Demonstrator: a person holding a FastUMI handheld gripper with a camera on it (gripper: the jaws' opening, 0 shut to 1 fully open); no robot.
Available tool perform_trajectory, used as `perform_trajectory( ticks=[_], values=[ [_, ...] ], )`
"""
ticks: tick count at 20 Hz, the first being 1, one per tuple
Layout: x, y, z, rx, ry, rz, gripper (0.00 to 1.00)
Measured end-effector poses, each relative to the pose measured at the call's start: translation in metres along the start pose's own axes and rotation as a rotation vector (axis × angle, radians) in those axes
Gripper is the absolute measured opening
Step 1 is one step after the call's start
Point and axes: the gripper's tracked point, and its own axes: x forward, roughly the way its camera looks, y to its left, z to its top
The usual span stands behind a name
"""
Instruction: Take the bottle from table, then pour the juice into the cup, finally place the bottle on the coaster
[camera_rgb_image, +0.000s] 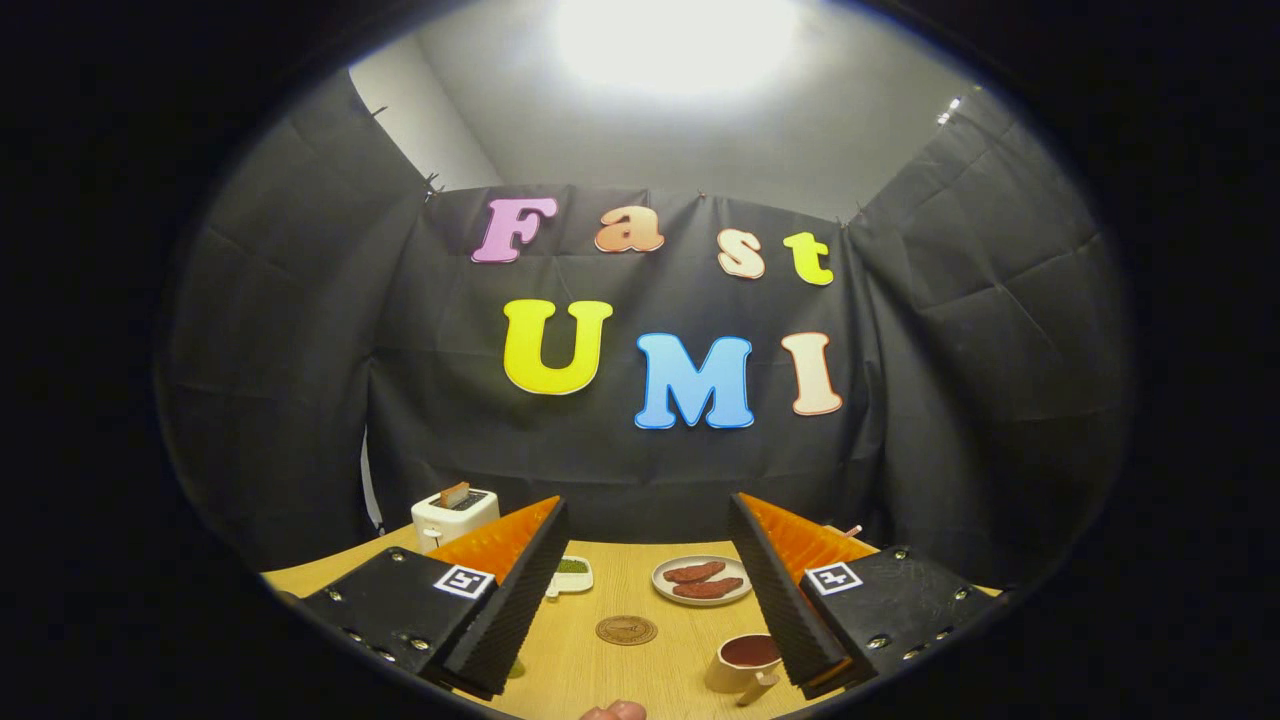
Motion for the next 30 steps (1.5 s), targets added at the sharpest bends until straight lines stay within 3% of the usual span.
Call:
perform_trajectory(
  ticks=[6,19,30],
  values=[
    [0.009,0.029,-0.015,0.059,-0.025,0.063,0.97],
    [0.020,0.124,-0.055,0.045,0.030,0.205,0.97],
    [0.026,0.173,-0.132,0.036,0.177,0.228,0.98]
  ],
)
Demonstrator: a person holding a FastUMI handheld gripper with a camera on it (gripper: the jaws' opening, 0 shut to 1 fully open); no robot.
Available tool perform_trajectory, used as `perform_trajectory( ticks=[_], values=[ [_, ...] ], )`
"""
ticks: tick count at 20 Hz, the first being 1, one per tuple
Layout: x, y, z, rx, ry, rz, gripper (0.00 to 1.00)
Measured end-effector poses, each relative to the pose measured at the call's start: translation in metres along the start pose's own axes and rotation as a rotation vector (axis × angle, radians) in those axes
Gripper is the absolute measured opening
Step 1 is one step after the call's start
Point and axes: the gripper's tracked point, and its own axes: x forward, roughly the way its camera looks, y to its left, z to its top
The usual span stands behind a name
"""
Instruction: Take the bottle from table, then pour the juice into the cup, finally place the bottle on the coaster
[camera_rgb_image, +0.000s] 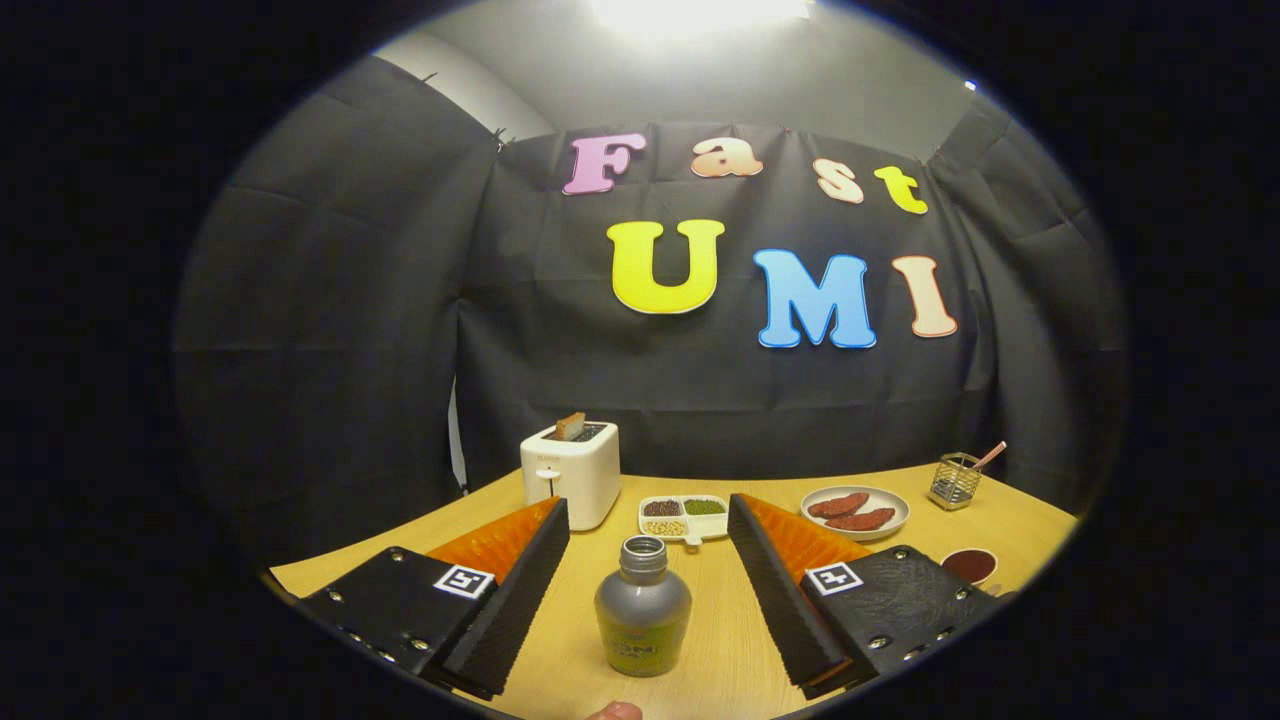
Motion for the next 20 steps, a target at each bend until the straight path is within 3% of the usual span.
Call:
perform_trajectory(
  ticks=[20],
  values=[
    [0.024,0.007,-0.126,0.055,0.280,-0.063,0.98]
  ],
)
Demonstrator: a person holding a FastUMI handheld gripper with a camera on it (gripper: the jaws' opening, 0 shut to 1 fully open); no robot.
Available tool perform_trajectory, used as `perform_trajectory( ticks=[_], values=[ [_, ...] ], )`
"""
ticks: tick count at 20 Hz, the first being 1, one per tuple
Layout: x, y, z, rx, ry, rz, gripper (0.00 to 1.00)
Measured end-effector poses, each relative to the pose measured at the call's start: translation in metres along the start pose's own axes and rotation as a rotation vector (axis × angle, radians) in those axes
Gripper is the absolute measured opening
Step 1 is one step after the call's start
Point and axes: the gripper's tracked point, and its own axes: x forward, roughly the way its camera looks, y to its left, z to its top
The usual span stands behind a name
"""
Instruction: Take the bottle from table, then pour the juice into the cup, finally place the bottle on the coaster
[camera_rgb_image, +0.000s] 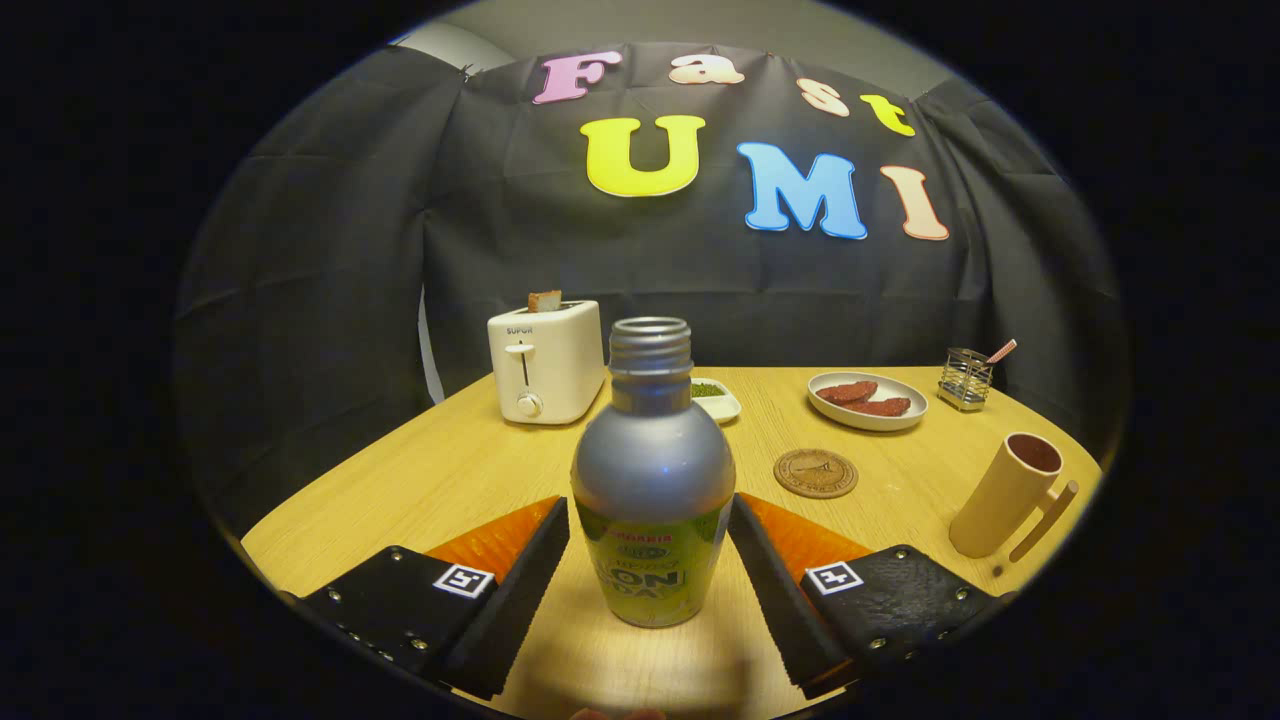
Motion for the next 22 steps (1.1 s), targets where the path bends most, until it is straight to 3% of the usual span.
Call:
perform_trajectory(
  ticks=[12,17,22],
  values=[
    [0.005,0.000,-0.027,0.021,0.077,-0.011,0.98],
    [0.004,-0.003,-0.031,0.024,0.081,-0.021,0.83],
    [0.008,-0.007,-0.028,0.047,0.080,-0.016,0.81]
  ],
)
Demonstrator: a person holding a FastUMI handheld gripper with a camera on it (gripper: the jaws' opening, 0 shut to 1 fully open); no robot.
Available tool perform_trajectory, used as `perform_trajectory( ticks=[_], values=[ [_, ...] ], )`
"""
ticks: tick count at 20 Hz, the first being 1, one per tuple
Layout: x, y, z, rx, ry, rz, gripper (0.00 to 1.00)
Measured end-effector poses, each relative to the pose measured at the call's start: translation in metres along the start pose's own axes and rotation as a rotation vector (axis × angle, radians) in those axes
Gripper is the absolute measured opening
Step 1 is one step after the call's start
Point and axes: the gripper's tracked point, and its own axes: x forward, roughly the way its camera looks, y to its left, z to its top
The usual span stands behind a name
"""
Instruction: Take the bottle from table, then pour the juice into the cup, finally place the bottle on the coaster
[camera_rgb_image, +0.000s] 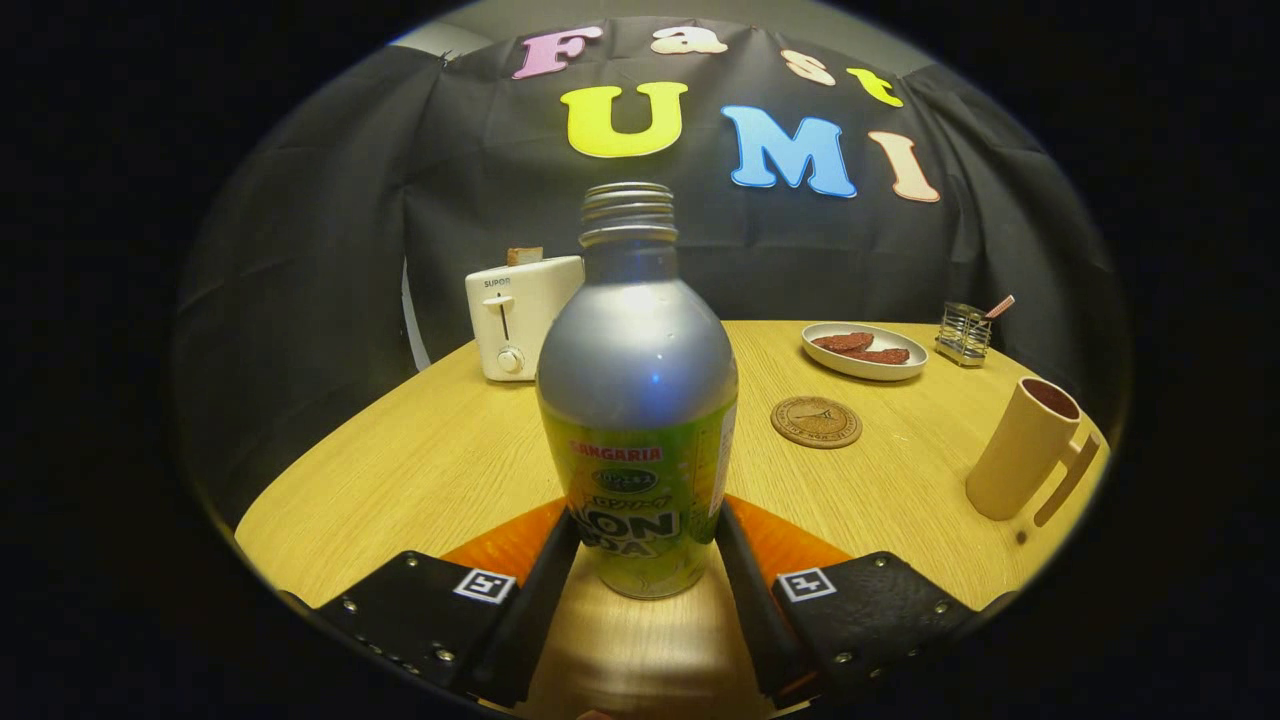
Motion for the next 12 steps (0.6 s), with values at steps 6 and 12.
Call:
perform_trajectory(
  ticks=[6,12],
  values=[
    [-0.004,-0.004,0.022,0.017,-0.014,0.019,0.75],
    [-0.018,-0.021,0.052,0.111,-0.033,0.037,0.75]
  ],
)
